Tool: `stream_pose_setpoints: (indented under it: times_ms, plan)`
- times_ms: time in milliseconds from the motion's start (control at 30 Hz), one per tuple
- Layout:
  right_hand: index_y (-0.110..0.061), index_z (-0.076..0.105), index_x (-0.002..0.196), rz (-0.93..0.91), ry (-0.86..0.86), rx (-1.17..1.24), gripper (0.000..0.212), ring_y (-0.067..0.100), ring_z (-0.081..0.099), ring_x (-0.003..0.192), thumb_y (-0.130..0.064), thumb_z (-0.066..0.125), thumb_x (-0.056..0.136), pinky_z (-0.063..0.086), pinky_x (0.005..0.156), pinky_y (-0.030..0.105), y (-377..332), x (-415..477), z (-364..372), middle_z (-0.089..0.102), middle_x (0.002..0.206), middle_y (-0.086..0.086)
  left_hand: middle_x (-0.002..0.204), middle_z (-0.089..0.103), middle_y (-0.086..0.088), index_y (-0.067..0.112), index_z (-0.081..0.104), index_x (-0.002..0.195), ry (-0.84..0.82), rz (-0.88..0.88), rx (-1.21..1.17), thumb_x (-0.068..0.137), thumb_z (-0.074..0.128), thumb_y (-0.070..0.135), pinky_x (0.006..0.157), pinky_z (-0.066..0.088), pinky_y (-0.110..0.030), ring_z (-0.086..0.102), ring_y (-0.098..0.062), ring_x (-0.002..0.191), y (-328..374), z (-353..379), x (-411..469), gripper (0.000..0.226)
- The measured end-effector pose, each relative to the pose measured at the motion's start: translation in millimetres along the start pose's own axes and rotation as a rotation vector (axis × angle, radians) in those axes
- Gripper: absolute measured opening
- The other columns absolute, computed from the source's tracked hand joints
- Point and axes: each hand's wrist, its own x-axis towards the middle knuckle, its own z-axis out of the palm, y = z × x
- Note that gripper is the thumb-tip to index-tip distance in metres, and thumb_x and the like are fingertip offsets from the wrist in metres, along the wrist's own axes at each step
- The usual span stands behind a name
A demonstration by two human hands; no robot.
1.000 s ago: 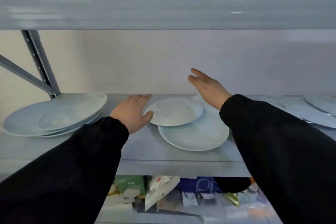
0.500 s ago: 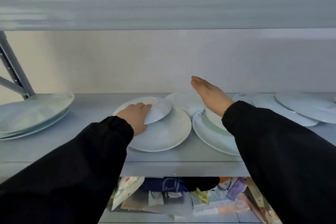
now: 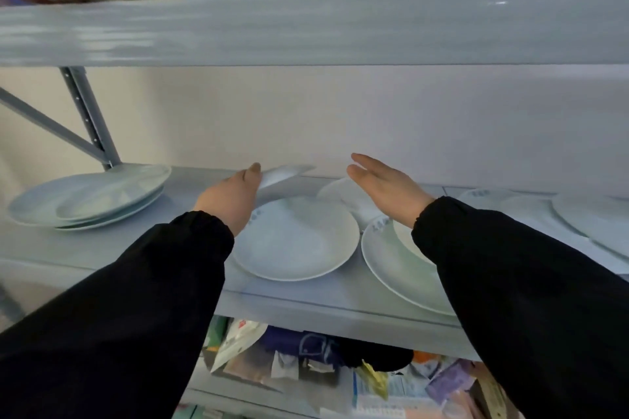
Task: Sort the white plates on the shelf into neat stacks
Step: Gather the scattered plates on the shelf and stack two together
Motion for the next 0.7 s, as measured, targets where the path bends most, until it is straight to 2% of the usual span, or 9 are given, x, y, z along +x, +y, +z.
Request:
stream_pose_setpoints:
  times_ms: [100, 200, 233, 333, 400, 467, 500, 600, 700]
  plan:
    - [-0.029, 0.032, 0.154, -0.071, -0.038, -0.16, 0.061, 0.006, 0.028, 0.144, -0.047, 0.051, 0.098, 0.019, 0.104, 0.014, -9, 8, 12, 0.031, 0.158, -0.014, 0.147, 0.044, -0.015, 0.014, 0.014, 0.155, 0.103, -0.093, -0.08, 0.092, 0.034, -0.009, 0.08, 0.049, -0.038, 0.063, -0.036, 0.104, -24, -6, -6, 0.07]
    - [-0.029, 0.032, 0.154, -0.145, -0.079, -0.287, 0.065, 0.007, 0.029, 0.143, -0.042, 0.056, 0.095, 0.019, 0.103, 0.013, -24, 17, 32, 0.031, 0.158, -0.011, 0.137, 0.053, -0.018, 0.015, 0.031, 0.15, 0.242, -0.164, -0.255, 0.094, 0.036, -0.003, 0.093, 0.047, -0.042, 0.059, -0.038, 0.111, -52, -18, -15, 0.059]
    - [-0.028, 0.032, 0.154, -0.163, -0.093, -0.304, 0.065, 0.008, 0.029, 0.143, -0.041, 0.057, 0.095, 0.02, 0.104, 0.014, -30, 20, 40, 0.032, 0.158, -0.01, 0.129, 0.058, -0.018, 0.017, 0.038, 0.147, 0.3, -0.209, -0.351, 0.095, 0.037, 0.0, 0.092, 0.047, -0.043, 0.059, -0.039, 0.109, -63, -23, -19, 0.055]
    - [-0.027, 0.032, 0.154, -0.208, -0.137, -0.326, 0.066, 0.01, 0.031, 0.143, -0.041, 0.057, 0.095, 0.021, 0.105, 0.016, -51, 31, 68, 0.032, 0.158, -0.008, 0.102, 0.063, -0.01, 0.018, 0.048, 0.135, 0.414, -0.311, -0.533, 0.095, 0.036, 0.006, 0.079, 0.048, -0.042, 0.057, -0.032, 0.089, -94, -43, -33, 0.044]
    - [-0.027, 0.033, 0.153, -0.237, -0.153, -0.335, 0.065, 0.009, 0.031, 0.143, -0.04, 0.057, 0.095, 0.022, 0.104, 0.015, -68, 40, 88, 0.033, 0.158, -0.008, 0.095, 0.06, -0.008, 0.012, 0.053, 0.123, 0.456, -0.369, -0.636, 0.094, 0.037, 0.006, 0.071, 0.041, -0.037, 0.053, -0.03, 0.085, -121, -52, -38, 0.034]
    - [-0.027, 0.034, 0.153, -0.264, -0.162, -0.341, 0.064, 0.009, 0.031, 0.143, -0.038, 0.057, 0.094, 0.021, 0.104, 0.015, -83, 50, 108, 0.033, 0.158, -0.008, 0.094, 0.058, -0.009, 0.009, 0.054, 0.11, 0.486, -0.474, -0.72, 0.091, 0.038, 0.007, 0.07, 0.04, -0.039, 0.053, -0.033, 0.086, -154, -58, -41, 0.025]
    - [-0.027, 0.035, 0.152, -0.276, -0.166, -0.342, 0.064, 0.009, 0.031, 0.143, -0.038, 0.057, 0.094, 0.021, 0.104, 0.015, -90, 55, 118, 0.033, 0.158, -0.008, 0.095, 0.059, -0.011, 0.008, 0.054, 0.107, 0.494, -0.538, -0.77, 0.089, 0.039, 0.007, 0.072, 0.044, -0.042, 0.054, -0.034, 0.088, -172, -59, -42, 0.024]
    - [-0.028, 0.036, 0.151, -0.3, -0.178, -0.341, 0.064, 0.008, 0.032, 0.142, -0.04, 0.058, 0.093, 0.023, 0.105, 0.016, -108, 68, 149, 0.034, 0.157, -0.009, 0.095, 0.062, -0.006, 0.015, 0.055, 0.104, 0.51, -0.706, -0.968, 0.083, 0.04, 0.009, 0.08, 0.056, -0.049, 0.061, -0.035, 0.09, -218, -63, -53, 0.027]
    - [-0.027, 0.037, 0.151, -0.321, -0.181, -0.345, 0.063, 0.008, 0.033, 0.141, -0.042, 0.059, 0.093, 0.023, 0.106, 0.017, -121, 80, 178, 0.036, 0.156, -0.009, 0.098, 0.06, 0.0, 0.018, 0.053, 0.108, 0.527, -0.783, -1.218, 0.084, 0.039, 0.003, 0.074, 0.059, -0.047, 0.061, -0.033, 0.094, -258, -60, -61, 0.032]
